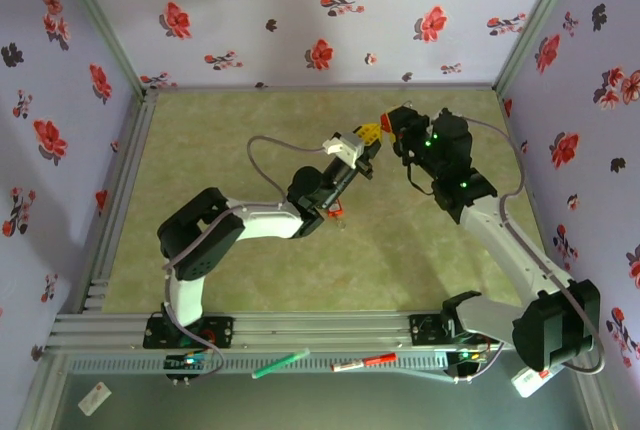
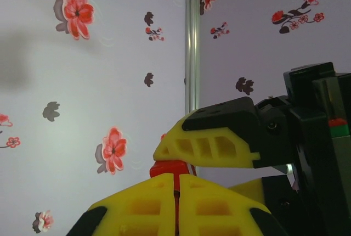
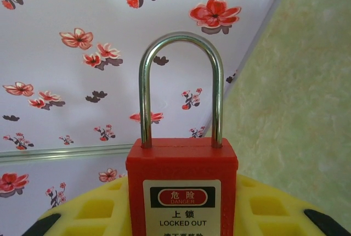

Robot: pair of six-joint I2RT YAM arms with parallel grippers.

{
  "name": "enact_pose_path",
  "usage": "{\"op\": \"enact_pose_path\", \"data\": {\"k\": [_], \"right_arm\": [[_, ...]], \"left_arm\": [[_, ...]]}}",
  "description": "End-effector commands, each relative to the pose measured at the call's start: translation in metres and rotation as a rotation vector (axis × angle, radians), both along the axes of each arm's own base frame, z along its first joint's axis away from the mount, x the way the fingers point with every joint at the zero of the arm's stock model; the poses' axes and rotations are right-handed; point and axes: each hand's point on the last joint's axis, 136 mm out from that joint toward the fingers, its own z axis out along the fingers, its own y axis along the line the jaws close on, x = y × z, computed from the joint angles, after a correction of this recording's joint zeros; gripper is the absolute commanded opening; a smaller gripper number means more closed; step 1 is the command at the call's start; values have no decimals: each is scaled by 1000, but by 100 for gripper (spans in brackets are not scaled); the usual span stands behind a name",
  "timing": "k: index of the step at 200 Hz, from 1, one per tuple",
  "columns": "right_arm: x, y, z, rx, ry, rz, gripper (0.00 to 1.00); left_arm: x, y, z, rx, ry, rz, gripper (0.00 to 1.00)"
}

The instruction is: Unlock with the key

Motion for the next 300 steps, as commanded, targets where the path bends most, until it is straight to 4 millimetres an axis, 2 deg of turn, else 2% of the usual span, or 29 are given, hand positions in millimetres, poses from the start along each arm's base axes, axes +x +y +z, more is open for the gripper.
{"op": "enact_pose_path", "data": {"k": [1, 27, 49, 67, 83, 101, 130, 155, 196, 277, 300], "right_arm": [[-77, 103, 39, 85, -96, 522, 0], [-77, 111, 49, 188, -122, 552, 0], [-82, 105, 28, 69, -67, 528, 0], [-79, 96, 18, 46, -48, 494, 0], [-74, 92, 15, 53, -40, 480, 0], [-70, 86, 18, 53, -45, 468, 0], [-65, 85, 4, 46, -5, 457, 0], [-62, 84, -4, 56, 4, 443, 0], [-62, 75, -17, 23, 36, 421, 0], [-62, 70, -50, 1, 105, 400, 0], [-62, 68, -60, -5, 126, 391, 0]], "left_arm": [[-86, -91, -61, 211, 32, -372, 0], [-88, -101, -68, 224, 29, -369, 0], [-82, -94, -58, 175, 59, -377, 0], [-93, -96, -51, 180, 48, -421, 0], [-98, -98, -58, 194, 55, -433, 0], [-94, -89, -66, 158, 122, -418, 0], [-89, -83, -72, 146, 182, -397, 0], [-78, -76, -79, 120, 234, -356, 7], [-63, -55, -92, 101, 314, -314, 10], [-52, -28, -112, 96, 399, -240, 21], [-49, -21, -118, 97, 421, -225, 27]]}}
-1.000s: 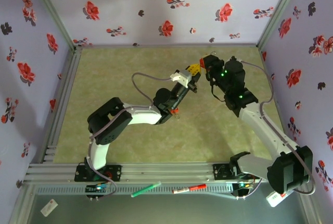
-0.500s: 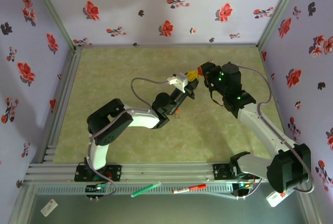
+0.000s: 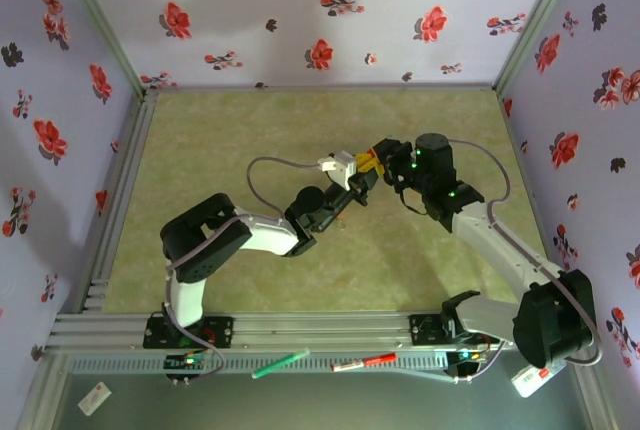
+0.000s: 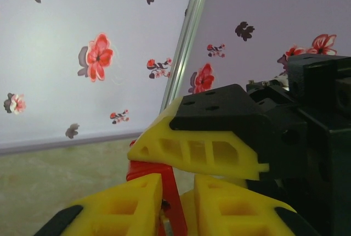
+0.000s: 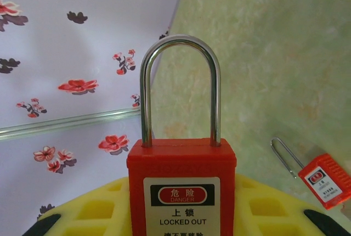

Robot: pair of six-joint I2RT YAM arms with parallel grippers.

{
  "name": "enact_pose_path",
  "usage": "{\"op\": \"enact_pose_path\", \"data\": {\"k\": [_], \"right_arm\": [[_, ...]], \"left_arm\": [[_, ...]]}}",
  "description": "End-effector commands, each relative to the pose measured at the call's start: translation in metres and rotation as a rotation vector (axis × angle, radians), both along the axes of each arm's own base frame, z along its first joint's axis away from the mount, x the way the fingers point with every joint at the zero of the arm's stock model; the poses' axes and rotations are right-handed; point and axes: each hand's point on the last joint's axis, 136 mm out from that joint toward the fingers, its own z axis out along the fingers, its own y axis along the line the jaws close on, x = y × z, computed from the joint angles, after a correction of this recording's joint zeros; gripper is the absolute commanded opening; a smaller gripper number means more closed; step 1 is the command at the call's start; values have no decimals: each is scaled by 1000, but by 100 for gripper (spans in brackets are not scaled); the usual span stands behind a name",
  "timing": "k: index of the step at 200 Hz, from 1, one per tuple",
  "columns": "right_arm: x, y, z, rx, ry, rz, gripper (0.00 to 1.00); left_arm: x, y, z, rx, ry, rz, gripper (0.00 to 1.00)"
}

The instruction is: Unlock with the key

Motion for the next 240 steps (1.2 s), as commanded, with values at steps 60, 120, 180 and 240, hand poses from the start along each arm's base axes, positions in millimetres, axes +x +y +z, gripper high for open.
{"op": "enact_pose_path", "data": {"k": [60, 120, 180, 240], "right_arm": [[-29, 36, 11, 78, -32, 227, 0], [-23, 23, -6, 57, -2, 189, 0], [-21, 15, -13, 11, 12, 166, 0], [-19, 11, -15, -46, 20, 153, 0]], "left_arm": [[-30, 0, -50, 103, 151, -142, 53], [-36, 29, -77, 123, 244, -138, 66], [-38, 55, -83, 120, 276, -102, 70], [-39, 65, -44, 8, 271, -95, 62]]}}
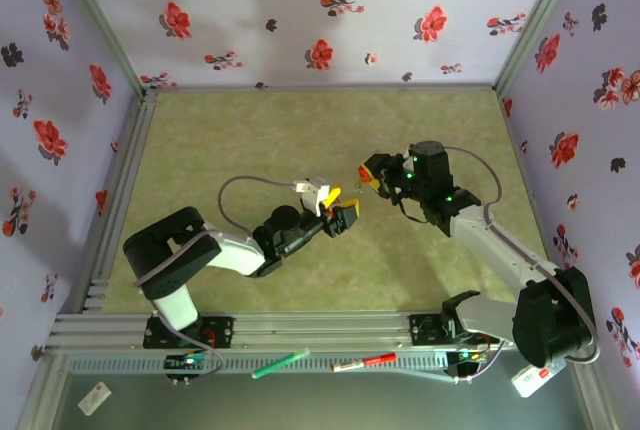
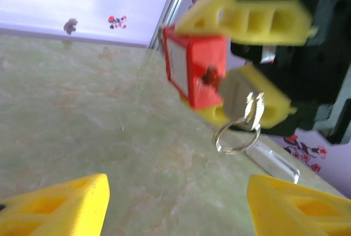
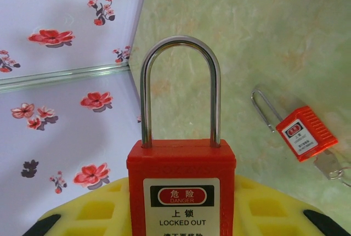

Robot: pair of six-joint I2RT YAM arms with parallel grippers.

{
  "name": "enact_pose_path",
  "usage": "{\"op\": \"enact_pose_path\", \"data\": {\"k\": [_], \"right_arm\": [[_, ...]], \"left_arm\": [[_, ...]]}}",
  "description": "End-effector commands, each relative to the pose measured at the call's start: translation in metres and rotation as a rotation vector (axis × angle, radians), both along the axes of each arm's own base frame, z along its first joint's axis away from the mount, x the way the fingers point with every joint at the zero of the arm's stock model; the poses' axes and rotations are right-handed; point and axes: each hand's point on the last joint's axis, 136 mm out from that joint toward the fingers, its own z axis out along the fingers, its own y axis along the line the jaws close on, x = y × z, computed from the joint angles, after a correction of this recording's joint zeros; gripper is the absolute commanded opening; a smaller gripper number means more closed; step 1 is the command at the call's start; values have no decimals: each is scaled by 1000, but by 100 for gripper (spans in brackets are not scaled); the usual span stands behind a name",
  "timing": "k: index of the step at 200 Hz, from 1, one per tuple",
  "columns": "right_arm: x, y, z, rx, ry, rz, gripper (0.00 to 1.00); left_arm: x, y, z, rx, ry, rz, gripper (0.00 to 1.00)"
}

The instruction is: Unlock with the key

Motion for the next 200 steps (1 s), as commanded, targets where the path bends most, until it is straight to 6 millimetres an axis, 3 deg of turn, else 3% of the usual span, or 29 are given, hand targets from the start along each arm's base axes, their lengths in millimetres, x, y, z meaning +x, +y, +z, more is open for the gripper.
{"op": "enact_pose_path", "data": {"k": [1, 36, 115, 155, 200], "right_arm": [[5, -4, 12, -43, -46, -4, 0], [2, -7, 10, -103, -48, -11, 0], [-4, -7, 11, -243, -77, -7, 0], [-6, -9, 12, -269, -84, -9, 0], [-9, -8, 10, -294, -88, -5, 0]], "left_arm": [[5, 7, 26, -78, -5, 34, 61], [7, 0, 46, -150, 22, 15, 47], [-1, -29, 45, -195, 93, -106, 34], [-3, -34, 30, -198, 158, -123, 28], [-4, -44, 29, -217, 186, -157, 16]]}}
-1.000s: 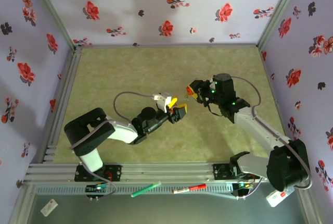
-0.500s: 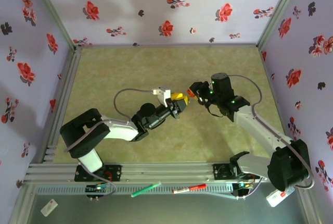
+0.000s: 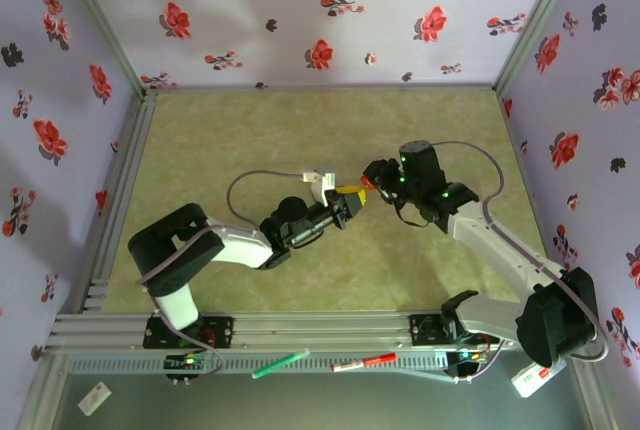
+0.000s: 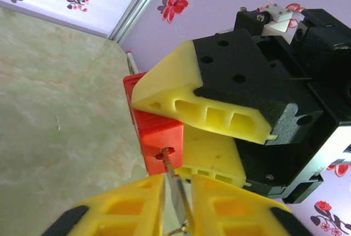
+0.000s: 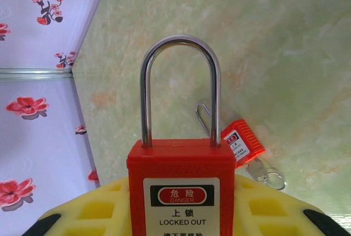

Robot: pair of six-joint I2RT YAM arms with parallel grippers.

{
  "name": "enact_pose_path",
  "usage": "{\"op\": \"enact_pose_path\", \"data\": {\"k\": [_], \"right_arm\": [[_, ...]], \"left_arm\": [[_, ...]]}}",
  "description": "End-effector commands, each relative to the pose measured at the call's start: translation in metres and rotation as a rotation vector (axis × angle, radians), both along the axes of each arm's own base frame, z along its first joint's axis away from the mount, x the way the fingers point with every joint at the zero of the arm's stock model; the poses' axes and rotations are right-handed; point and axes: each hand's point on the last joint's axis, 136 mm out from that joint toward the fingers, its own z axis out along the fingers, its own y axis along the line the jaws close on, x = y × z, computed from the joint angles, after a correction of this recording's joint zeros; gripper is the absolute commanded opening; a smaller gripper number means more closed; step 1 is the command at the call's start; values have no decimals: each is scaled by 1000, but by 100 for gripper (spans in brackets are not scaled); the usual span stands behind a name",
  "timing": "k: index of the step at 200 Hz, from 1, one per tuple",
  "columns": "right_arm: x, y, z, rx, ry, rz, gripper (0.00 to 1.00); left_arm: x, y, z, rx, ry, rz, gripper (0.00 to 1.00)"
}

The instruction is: Unlock with the key

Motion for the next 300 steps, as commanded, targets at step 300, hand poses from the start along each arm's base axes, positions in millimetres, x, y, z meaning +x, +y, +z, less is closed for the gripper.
{"op": "enact_pose_path", "data": {"k": [300], "right_arm": [[-3, 16, 1, -13, -47, 7, 0]], "left_arm": [[-5, -44, 32, -130, 49, -160, 0]]}}
